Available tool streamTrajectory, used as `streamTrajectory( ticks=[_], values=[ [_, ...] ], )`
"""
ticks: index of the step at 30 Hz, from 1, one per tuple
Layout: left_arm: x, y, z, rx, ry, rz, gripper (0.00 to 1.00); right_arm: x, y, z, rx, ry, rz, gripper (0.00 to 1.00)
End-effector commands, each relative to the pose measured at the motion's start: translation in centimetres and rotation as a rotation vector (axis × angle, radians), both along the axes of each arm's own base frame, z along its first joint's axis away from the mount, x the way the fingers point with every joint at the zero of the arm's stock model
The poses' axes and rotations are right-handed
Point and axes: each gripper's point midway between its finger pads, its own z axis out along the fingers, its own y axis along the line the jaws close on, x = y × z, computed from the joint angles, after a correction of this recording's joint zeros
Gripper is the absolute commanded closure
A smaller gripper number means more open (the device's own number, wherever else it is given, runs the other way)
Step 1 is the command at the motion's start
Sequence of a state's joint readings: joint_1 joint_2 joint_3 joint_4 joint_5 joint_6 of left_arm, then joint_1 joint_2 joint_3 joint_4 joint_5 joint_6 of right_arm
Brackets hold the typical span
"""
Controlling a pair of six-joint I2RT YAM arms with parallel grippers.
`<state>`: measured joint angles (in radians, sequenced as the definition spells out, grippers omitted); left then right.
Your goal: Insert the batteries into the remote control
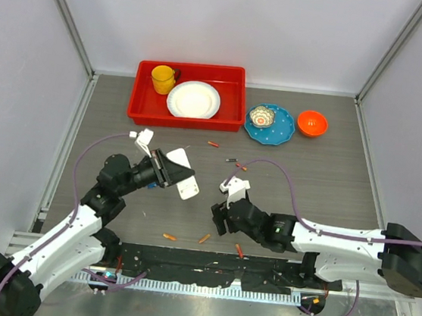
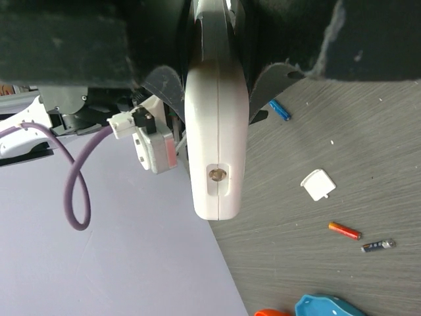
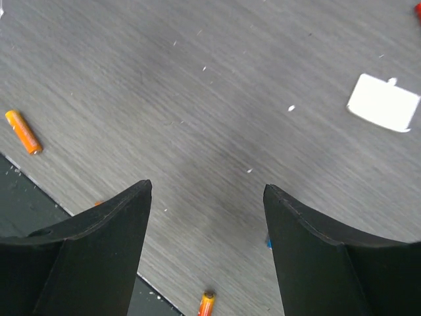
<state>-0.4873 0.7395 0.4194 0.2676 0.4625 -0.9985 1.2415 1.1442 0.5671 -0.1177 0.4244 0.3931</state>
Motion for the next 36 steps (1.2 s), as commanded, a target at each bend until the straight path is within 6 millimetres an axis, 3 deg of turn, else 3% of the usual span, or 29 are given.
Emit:
streamTrajectory(
  ticks=[1,4,5,9,12,22,36],
  values=[
    [-0.5,0.3,1.1,-0.036,-0.029,-0.004,1.0,-1.8,1.8,0.1,0.117,0.074,0.07,0.26],
    [-0.3,0.8,-0.1,-0.007,-0.003,0.03,1.0,-3.2,2.6,-0.9,0.089,0.097,0.102,0.23],
    [-0.2,1.0,-0.2,-0.003,0.003,0.04,1.0,-3.5,3.2,-0.6,0.088,0.095,0.113,0.13],
    [-0.5,1.2,0.5,-0.024,-0.009,0.041,1.0,-4.9,4.2,-1.5,-0.005,0.065,0.168,0.1],
    [-0.7,1.2,0.7,-0.016,-0.004,0.03,1.0,-6.0,5.0,-1.9,-0.031,0.065,0.219,0.1],
    [-0.6,1.6,0.5,0.002,0.001,0.052,1.0,-5.6,5.8,-3.7,-0.113,0.081,0.168,0.13],
    [-0.2,1.1,-0.3,0.018,0.016,0.024,1.0,-6.4,6.0,-5.8,-0.166,0.14,0.149,0.26]
  ],
)
